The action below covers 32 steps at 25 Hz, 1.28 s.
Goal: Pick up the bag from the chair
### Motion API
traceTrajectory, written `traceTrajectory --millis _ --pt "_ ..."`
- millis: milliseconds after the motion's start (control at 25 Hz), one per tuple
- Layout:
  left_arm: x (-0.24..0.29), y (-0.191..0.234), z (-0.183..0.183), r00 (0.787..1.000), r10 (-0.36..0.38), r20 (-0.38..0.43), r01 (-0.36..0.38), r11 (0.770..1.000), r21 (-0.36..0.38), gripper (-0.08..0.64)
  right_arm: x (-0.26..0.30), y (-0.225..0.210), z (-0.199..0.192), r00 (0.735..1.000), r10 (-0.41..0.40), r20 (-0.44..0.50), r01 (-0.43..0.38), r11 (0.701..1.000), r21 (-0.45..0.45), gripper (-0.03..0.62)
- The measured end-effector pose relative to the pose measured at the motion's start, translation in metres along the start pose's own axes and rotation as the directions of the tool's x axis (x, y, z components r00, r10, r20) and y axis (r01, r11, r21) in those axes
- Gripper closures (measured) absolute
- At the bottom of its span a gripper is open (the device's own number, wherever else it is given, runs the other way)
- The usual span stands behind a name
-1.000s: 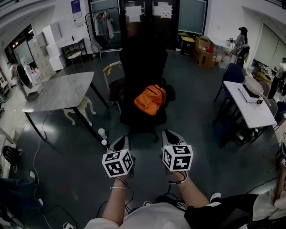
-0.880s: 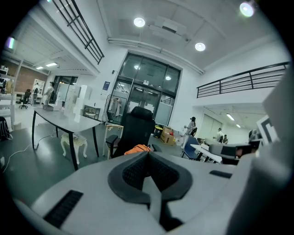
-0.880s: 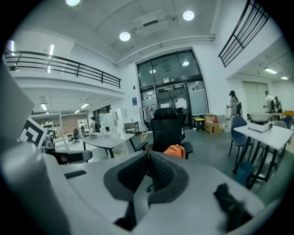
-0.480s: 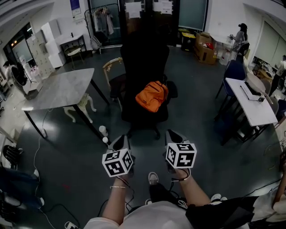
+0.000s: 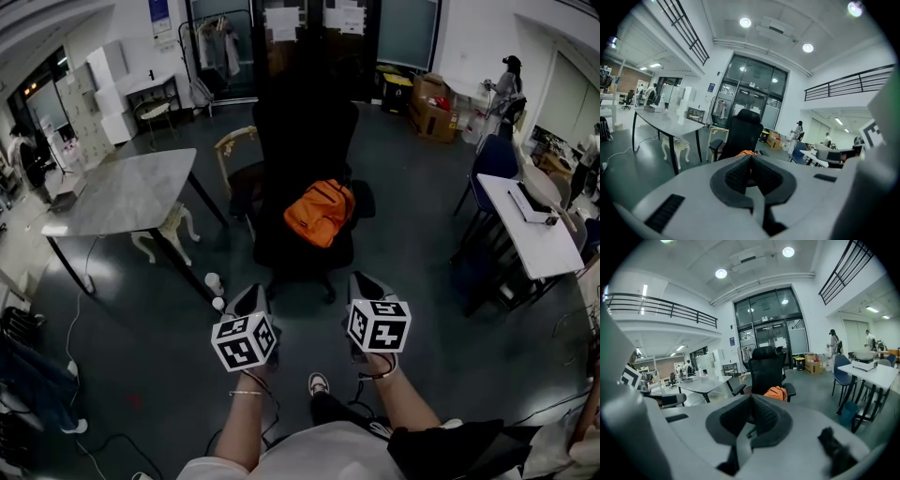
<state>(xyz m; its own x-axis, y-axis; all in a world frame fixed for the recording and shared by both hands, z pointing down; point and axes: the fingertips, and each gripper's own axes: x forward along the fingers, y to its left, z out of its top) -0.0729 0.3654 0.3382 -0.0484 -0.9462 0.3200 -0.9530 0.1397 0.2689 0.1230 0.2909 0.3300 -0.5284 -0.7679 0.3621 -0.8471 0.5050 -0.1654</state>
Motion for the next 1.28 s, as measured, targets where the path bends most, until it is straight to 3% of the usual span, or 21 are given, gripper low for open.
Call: traceTrajectory --millis 760,1280 --pt "0.133 0.004 0.056 1.0 0.001 -0.019 0.0 0.999 0.041 0.545 0.122 -0.055 0.055 1.0 -0.018 -0.002 0.018 0.999 0.044 0.558" --pt "0.209 0.016 0.078 1.0 0.016 -0.01 -0.016 1.0 0.022 0.546 0.197 -0.081 0.082 0.999 -0.012 -0.035 0.011 1.0 -0.003 0.558"
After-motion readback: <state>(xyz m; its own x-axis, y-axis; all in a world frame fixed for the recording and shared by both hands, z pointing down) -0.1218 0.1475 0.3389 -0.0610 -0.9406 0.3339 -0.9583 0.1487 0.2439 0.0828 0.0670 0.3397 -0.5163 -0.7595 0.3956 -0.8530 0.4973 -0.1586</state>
